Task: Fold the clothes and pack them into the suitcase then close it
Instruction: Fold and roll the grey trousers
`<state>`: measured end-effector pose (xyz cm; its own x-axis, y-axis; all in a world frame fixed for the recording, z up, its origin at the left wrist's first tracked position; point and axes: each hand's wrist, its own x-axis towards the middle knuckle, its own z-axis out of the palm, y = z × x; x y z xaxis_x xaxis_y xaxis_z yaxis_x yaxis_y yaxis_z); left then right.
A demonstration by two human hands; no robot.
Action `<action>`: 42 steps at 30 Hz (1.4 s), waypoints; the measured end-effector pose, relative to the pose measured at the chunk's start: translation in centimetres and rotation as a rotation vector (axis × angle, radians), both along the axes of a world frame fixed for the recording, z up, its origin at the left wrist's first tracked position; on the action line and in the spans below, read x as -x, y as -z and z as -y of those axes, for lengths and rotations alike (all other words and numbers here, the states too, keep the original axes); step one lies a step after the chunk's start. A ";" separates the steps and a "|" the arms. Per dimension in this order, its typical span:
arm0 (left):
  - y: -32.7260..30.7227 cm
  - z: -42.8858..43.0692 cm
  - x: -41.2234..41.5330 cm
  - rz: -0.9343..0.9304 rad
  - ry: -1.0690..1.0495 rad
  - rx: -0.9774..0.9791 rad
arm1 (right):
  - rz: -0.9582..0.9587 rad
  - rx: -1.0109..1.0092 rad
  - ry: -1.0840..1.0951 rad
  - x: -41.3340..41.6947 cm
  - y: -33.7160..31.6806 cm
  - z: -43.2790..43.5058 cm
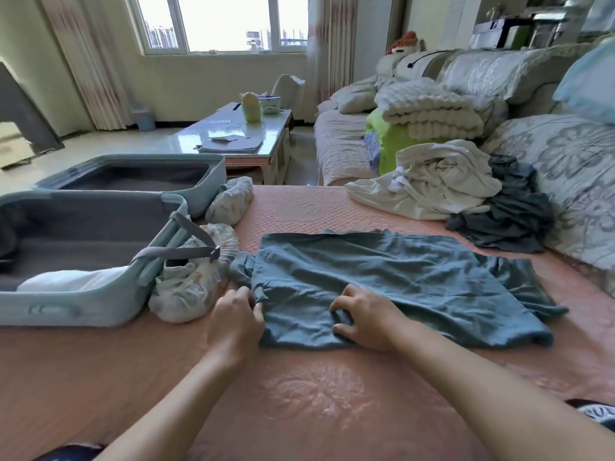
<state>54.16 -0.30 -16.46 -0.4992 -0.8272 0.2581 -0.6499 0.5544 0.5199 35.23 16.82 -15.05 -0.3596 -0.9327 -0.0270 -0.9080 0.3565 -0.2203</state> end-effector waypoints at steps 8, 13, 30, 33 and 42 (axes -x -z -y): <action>-2.0 -0.3 -1.6 -0.276 0.042 -0.200 | -0.051 0.134 -0.037 -1.1 -0.5 1.2; -2.2 0.8 -3.2 0.633 0.219 -0.026 | 0.007 -0.183 0.072 -0.9 0.2 0.9; -1.5 -4.9 5.6 0.590 0.605 0.225 | 0.057 -0.233 0.214 5.2 0.9 -6.3; -0.7 -6.8 6.8 0.433 0.811 0.208 | -0.006 -0.076 0.196 5.8 0.0 -8.8; -0.9 -9.1 8.8 0.388 0.973 0.033 | -0.037 -0.352 0.380 9.6 -1.1 -17.7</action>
